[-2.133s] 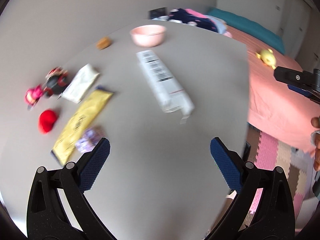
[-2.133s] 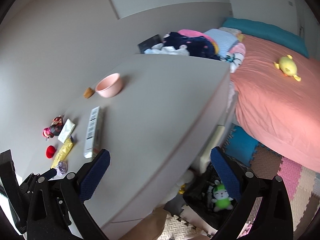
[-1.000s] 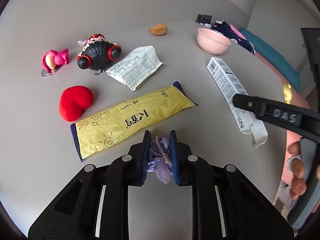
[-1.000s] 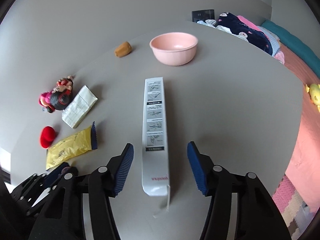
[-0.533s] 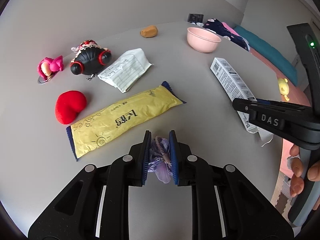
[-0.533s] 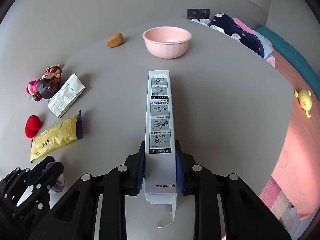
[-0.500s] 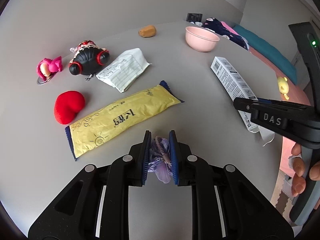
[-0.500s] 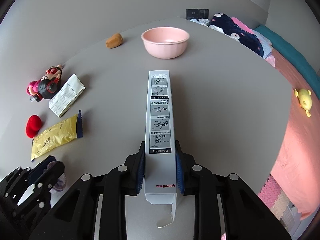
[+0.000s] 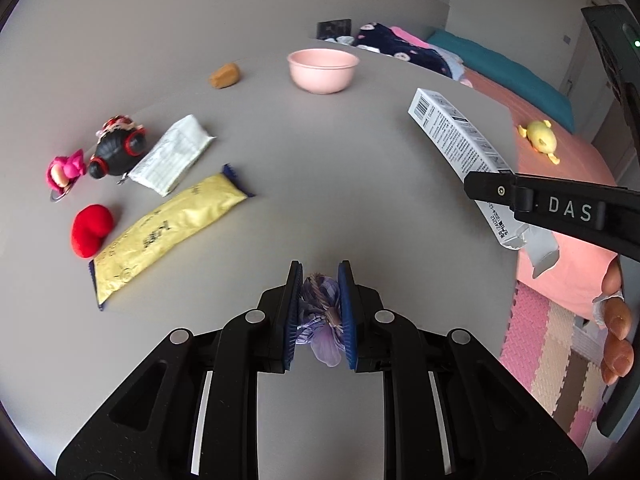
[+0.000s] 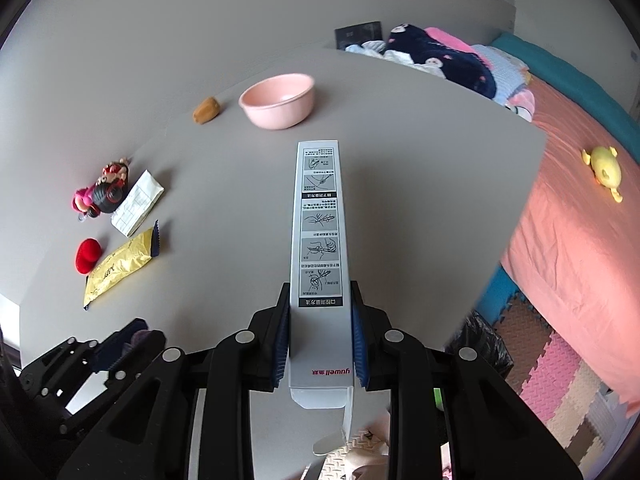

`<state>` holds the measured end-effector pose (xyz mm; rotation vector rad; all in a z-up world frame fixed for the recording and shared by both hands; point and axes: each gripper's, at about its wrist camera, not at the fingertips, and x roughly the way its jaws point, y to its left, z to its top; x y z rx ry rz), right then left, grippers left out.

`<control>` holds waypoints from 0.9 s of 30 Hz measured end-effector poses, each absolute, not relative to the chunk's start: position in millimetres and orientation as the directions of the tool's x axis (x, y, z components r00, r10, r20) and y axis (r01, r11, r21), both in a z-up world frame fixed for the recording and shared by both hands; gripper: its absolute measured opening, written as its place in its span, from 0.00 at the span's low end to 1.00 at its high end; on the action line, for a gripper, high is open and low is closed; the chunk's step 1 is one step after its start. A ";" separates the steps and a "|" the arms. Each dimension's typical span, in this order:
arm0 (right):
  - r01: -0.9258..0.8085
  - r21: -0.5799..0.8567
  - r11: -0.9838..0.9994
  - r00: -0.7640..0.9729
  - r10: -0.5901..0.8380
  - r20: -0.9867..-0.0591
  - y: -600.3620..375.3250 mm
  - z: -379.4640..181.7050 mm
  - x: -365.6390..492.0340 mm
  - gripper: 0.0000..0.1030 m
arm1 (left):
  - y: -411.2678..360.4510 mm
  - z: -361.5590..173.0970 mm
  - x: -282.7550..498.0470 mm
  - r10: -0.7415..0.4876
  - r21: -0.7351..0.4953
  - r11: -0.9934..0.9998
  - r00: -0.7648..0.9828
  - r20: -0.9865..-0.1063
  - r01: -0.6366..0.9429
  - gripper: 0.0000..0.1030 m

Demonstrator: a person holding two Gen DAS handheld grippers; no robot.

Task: Collect trash
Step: 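Carry both items over the black trash bag and open both grippers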

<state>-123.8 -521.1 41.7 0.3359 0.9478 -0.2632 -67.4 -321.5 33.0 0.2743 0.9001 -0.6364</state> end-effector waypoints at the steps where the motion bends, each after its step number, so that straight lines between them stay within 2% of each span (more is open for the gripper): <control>1: 0.369 0.171 0.913 0.565 -0.074 -0.822 -526.8 44.4 -131.4 0.27 | -327.3 34.6 -70.5 -0.400 -0.035 0.779 0.453 -0.797 0.626 0.18; 10: 0.443 0.209 0.872 0.588 -0.107 -0.802 -577.9 53.6 -194.7 0.27 | -395.9 44.7 -114.2 -0.432 0.008 0.687 0.418 -0.799 0.727 0.18; 27: 0.630 0.201 0.750 0.534 -0.231 -0.813 -671.7 45.5 -297.8 0.27 | -511.1 22.1 -203.0 -0.473 0.016 0.454 0.256 -0.843 0.891 0.18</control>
